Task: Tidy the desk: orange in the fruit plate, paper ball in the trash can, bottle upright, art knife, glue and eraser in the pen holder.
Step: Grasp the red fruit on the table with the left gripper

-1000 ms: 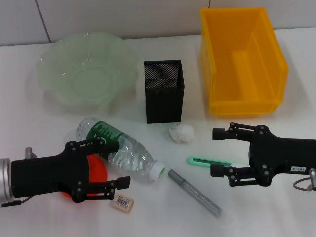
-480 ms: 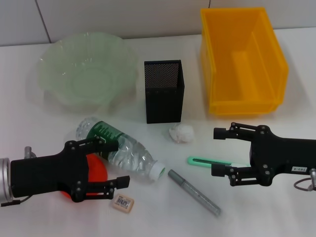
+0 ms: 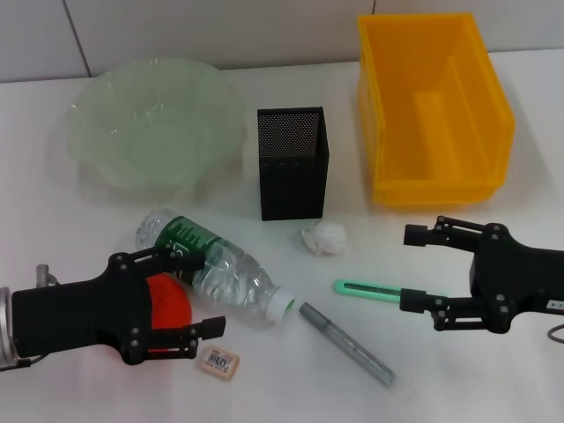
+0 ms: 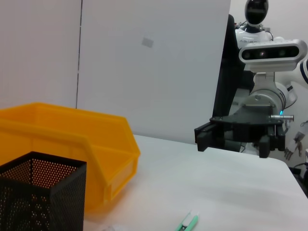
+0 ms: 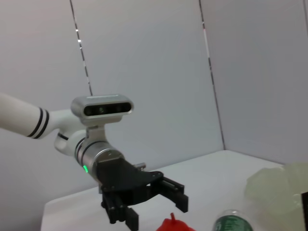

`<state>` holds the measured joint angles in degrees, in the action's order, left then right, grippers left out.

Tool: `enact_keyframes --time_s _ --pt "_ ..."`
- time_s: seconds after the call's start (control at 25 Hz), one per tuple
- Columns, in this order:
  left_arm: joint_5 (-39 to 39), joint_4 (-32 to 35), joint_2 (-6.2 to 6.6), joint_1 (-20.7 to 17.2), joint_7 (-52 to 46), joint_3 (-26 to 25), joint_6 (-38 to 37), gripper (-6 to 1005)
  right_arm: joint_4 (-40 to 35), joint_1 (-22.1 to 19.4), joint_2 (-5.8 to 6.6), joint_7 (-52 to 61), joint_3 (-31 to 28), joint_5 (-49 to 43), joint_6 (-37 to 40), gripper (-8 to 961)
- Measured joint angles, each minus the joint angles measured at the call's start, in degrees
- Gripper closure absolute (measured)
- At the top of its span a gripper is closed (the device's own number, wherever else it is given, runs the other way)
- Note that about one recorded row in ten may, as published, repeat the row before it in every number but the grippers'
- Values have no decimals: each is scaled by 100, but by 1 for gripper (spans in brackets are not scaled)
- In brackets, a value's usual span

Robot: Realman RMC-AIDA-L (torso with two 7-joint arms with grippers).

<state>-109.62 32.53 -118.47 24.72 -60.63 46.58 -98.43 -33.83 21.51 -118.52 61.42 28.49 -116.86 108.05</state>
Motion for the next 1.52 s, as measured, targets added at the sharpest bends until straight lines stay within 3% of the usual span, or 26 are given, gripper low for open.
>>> enact_keyframes --time_s 0.32,0.64,0.96,1.32,1.44,1.52 --pt "11 0 4 -14 9 -56 50 136 -68 -108 14 -8 -207 9 33 130" --pt "22 -28 18 -319 97 -814 252 141 -84 -117 12 -47 -222 8 -7 133" --pt "23 -131 -3 -807 559 -892 444 152 -91 -122 -13 -45 -230 65 35 137" --pt "18 -530 -1 -829 1016 -886 797 165 -88 -94 -38 -65 -208 72 63 141" --pt "19 -620 -8 -798 1061 -877 1042 338 -89 -86 -40 -66 -226 74 122 142" --pt "29 -639 -13 -789 1093 -885 1083 392 -89 -85 -40 -67 -227 76 134 143"
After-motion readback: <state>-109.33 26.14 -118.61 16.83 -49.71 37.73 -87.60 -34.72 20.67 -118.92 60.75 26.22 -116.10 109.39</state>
